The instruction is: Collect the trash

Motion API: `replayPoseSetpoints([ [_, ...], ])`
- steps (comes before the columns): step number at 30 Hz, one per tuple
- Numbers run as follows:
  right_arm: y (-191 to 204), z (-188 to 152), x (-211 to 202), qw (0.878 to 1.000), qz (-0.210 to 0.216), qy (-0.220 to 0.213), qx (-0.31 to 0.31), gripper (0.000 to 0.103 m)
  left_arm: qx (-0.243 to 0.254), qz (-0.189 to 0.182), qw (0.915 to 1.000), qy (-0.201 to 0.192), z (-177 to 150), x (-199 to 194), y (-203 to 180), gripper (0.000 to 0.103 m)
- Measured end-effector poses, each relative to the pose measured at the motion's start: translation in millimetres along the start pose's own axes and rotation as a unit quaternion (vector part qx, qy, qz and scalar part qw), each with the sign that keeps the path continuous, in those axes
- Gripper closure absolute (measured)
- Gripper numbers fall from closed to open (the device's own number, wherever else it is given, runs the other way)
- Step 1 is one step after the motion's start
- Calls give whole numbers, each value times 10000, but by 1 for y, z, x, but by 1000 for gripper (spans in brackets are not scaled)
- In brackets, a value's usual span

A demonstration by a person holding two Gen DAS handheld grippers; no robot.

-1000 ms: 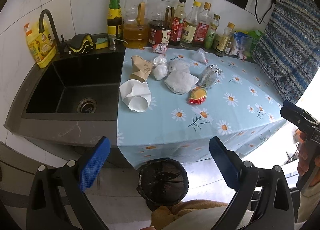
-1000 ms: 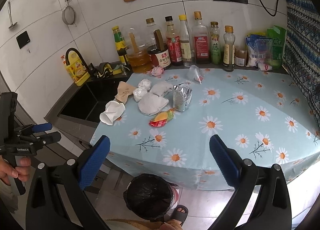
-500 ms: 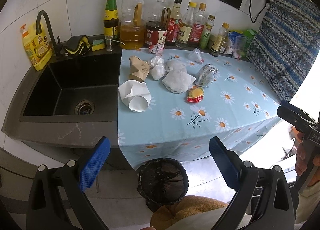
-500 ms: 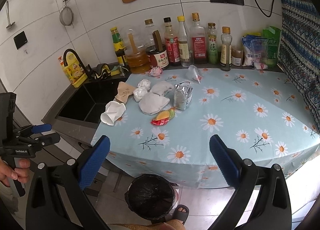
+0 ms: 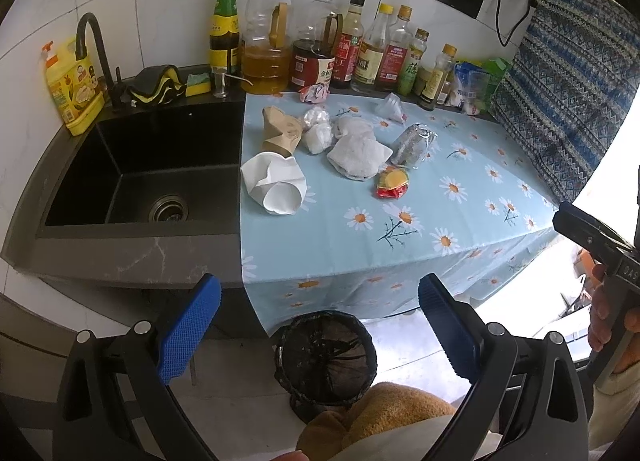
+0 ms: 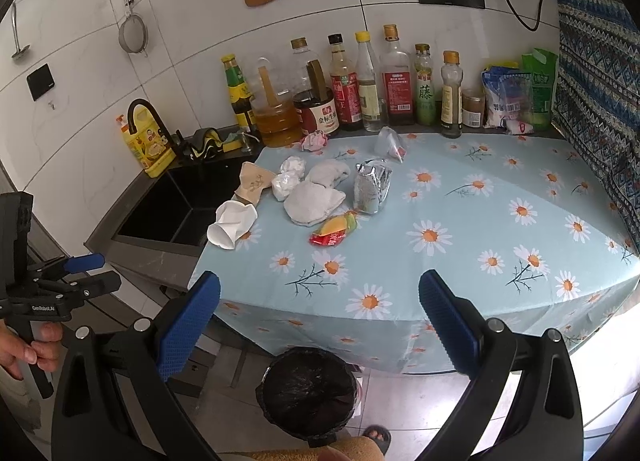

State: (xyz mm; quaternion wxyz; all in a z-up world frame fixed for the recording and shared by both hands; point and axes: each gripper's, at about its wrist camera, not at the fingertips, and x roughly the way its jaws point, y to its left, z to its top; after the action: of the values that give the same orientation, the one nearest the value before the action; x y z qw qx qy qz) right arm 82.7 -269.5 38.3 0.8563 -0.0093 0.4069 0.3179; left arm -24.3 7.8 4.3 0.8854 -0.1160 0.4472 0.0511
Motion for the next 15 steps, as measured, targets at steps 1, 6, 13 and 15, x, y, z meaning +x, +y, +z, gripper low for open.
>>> replayPoseSetpoints([
  [1, 0, -1, -1, 10000, -8, -10, 6, 4, 1, -11, 10000, 16, -1, 0, 0, 7],
  [6, -1, -2, -1, 10000, -7, -9, 36, 4, 25, -47, 10000, 16, -3, 0, 1, 7],
  [13, -1, -3, -2, 10000, -48, -33, 20, 4, 73, -103, 9999, 13, -3, 0, -1, 7],
  [15, 0, -4, -2, 10000, -60, -41, 37, 4, 83, -109, 9999, 8, -3, 0, -2, 7],
])
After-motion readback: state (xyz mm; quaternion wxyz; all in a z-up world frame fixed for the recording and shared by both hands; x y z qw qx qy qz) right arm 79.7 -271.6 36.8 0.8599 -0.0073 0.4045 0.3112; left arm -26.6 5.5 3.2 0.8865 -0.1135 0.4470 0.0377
